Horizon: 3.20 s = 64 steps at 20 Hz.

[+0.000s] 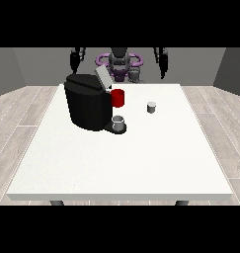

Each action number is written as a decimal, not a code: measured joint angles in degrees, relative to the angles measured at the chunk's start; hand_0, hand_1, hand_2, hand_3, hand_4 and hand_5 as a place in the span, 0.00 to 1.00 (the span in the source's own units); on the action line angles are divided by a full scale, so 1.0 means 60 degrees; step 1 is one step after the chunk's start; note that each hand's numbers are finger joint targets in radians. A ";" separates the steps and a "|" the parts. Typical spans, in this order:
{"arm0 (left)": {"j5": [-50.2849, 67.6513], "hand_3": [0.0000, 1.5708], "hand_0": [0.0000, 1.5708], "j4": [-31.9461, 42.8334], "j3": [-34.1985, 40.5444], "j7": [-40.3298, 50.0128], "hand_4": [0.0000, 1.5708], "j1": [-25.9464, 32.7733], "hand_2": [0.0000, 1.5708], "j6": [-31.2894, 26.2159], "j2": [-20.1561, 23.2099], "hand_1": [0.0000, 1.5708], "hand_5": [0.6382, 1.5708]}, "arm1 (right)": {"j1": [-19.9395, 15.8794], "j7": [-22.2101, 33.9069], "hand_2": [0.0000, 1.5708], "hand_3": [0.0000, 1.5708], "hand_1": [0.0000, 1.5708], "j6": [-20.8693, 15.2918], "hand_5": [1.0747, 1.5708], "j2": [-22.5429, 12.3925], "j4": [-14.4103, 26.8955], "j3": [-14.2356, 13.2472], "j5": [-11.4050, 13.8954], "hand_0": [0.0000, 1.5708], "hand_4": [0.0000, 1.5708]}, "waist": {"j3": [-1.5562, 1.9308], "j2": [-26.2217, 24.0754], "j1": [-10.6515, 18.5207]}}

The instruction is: Insert the coffee pod into the coffee machine and close the lid

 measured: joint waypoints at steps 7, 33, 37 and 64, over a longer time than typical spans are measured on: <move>0.0131 0.00 0.00 0.0008 -0.0122 -0.1026 0.17 0.0267 0.00 -0.0171 -0.0345 0.00 1.00 | 0.0442 -0.0053 0.00 0.00 0.00 0.0073 1.00 0.0009 0.0361 -0.0339 -0.0171 0.00 0.07 | -0.0092 -0.0205 0.0135; -0.1044 0.00 0.00 0.4129 0.1325 -0.0437 0.00 -0.3457 0.00 -0.0761 0.1860 0.00 1.00 | -0.0881 -0.0620 0.00 0.00 0.00 -0.0799 1.00 0.0560 0.0294 -0.0429 -0.0227 0.00 0.22 | -0.0115 0.1571 -0.1004; -0.1348 0.00 0.00 0.4976 0.1317 -0.0477 0.00 -0.3905 0.00 -0.0782 0.2030 0.00 1.00 | -0.1120 -0.0512 0.00 0.00 0.00 -0.0941 1.00 0.0536 0.0596 -0.0553 -0.0239 0.00 0.24 | -0.0114 0.1697 -0.0944; -0.4521 0.39 0.46 0.8360 0.0237 -0.1270 0.10 -0.5303 0.54 0.0561 0.2405 0.46 1.00 | -0.1798 -0.0410 0.00 0.00 0.00 -0.1393 1.00 0.0715 0.1930 -0.0468 0.0305 0.00 0.31 | -0.0109 0.1825 -0.1089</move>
